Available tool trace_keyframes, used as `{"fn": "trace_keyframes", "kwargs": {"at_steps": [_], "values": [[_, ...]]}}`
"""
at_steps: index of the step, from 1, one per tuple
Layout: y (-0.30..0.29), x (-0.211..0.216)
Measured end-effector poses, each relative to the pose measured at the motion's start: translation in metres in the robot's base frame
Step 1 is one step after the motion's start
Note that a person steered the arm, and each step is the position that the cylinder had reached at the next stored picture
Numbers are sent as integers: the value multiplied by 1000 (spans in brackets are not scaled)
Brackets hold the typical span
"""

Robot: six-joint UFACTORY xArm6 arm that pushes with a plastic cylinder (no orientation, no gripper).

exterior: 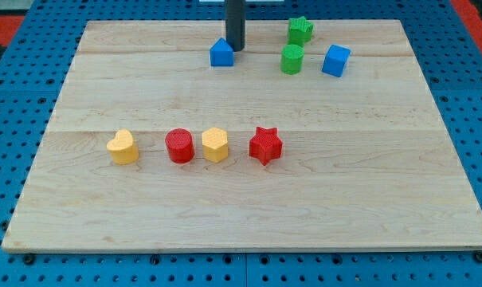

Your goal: Separate the blue triangle from the green blocks

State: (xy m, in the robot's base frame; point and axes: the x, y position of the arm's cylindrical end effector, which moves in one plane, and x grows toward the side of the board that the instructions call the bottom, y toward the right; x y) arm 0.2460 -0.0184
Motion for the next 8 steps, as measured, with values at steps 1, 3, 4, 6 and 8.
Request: {"fn": "trace_keyframes", "kwargs": {"at_steps": [1,3,4,6,8], "values": [[-5,-19],[-40,19],[-24,12],[-16,26],[49,4]]}}
